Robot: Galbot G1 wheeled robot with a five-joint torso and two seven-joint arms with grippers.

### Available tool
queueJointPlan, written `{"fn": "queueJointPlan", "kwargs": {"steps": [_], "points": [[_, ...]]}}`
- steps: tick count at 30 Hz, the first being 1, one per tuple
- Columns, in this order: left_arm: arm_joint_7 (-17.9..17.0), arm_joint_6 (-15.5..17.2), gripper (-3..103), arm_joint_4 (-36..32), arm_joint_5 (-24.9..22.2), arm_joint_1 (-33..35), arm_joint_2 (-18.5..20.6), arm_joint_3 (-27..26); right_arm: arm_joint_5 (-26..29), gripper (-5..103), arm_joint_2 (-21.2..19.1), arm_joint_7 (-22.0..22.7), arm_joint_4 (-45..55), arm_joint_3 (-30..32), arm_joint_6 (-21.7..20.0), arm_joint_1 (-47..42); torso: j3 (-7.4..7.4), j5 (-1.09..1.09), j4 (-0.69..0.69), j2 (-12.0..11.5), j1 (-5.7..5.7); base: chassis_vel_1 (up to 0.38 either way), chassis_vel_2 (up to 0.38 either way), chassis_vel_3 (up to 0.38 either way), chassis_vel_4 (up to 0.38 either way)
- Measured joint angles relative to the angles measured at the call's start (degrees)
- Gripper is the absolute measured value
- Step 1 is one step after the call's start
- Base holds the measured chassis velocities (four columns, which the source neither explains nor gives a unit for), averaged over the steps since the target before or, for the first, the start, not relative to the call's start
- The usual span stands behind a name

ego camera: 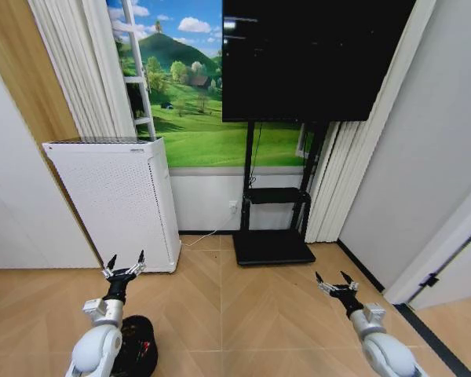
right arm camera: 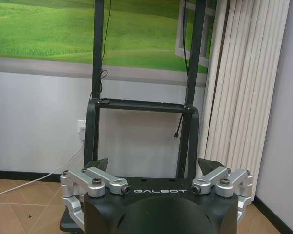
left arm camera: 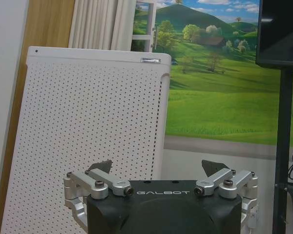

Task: Pick up the trash bin and place the garbage on the floor into it.

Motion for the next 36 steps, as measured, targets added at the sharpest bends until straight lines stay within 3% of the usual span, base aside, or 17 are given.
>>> {"fn": "queueJointPlan", "kwargs": {"steps": [12,36], "points": [[0.0,0.0,100,0.0,0.0,0.0,0.0,0.0,0.0,100,0.0,0.0,0.0,0.0,0.0,0.0,1.74,0.00,0.00,2.9,1.13,0.000,0.000,0.000,0.000],[0.0,0.0,100,0.0,0.0,0.0,0.0,0.0,0.0,100,0.0,0.0,0.0,0.0,0.0,0.0,1.64,0.00,-0.01,2.7,1.05,0.000,0.000,0.000,0.000]]}}
